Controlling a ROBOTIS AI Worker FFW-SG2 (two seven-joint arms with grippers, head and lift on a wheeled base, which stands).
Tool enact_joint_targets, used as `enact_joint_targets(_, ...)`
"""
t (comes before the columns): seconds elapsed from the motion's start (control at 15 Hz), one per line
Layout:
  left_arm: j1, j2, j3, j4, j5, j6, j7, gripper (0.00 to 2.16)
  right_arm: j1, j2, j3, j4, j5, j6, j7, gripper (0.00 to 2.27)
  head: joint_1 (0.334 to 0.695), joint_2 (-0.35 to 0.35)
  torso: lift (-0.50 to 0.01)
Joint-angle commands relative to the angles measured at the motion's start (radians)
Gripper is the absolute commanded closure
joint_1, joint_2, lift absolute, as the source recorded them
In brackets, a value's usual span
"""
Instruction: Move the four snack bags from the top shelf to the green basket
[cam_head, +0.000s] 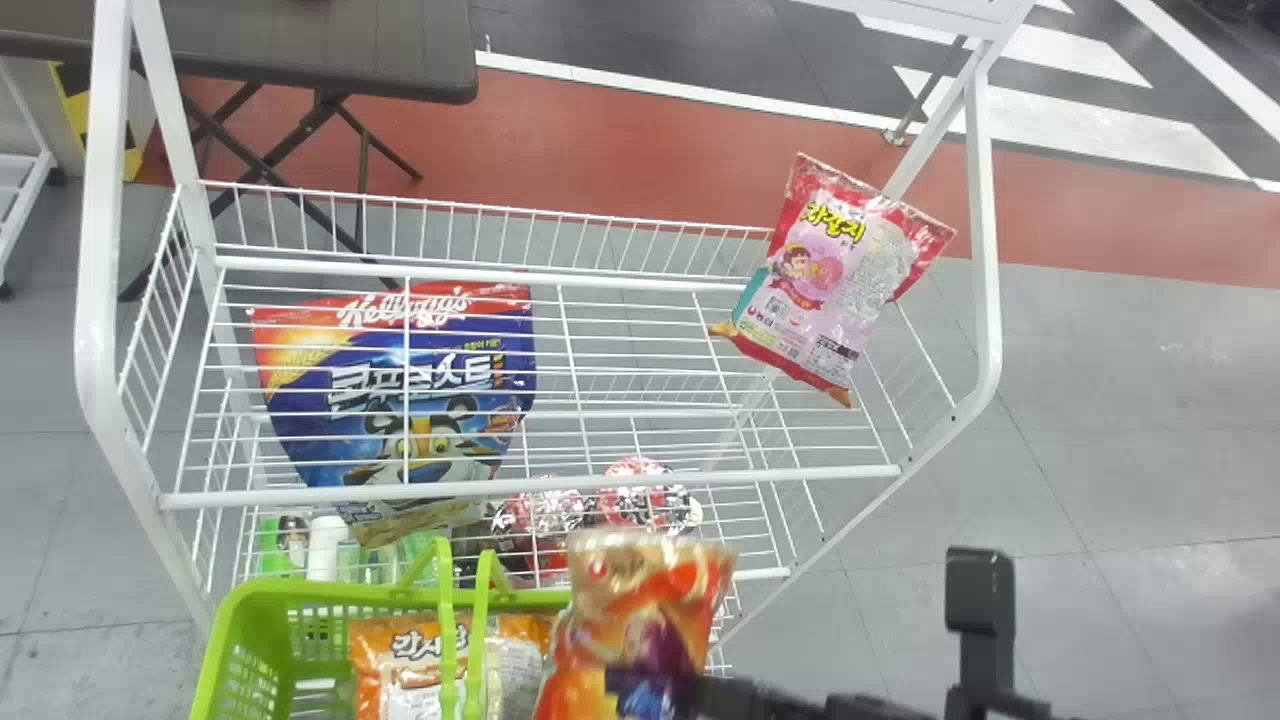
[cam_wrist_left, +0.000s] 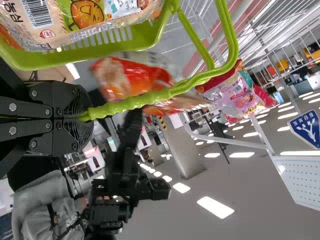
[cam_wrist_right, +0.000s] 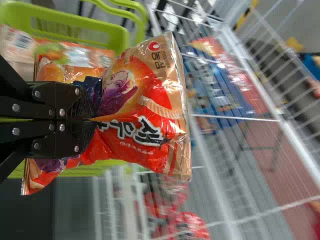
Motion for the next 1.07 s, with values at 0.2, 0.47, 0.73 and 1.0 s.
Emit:
enact_joint_targets(0.2,0.001,-0.001,-0.010,-0.004,-0.003,0.000,0.000,1.40,0.008,0.007,0.103,0.096,-0.004,0.054,0.011,2.24,0.695,-0.350,0.000)
enact_joint_targets(0.47,0.002,-0.001,-0.022,-0.008,-0.015,0.000,0.002,1.40,-0.011,0.007,0.226,0.159,0.045,-0.121,-0.048,2.25,0.695,-0.350,0.000)
enact_joint_targets(0.73,0.002,0.002,-0.022,-0.013,-0.015,0.000,0.003,1.40,-0.030,0.007,0.330,0.186,0.135,-0.195,-0.147,2.20,0.695,-0.350,0.000)
enact_joint_targets(1.0,0.002,0.002,-0.015,-0.011,-0.015,0.000,0.003,1.40,0.000,0.007,0.325,0.145,0.129,-0.133,-0.110,0.00,0.695,-0.350,0.000)
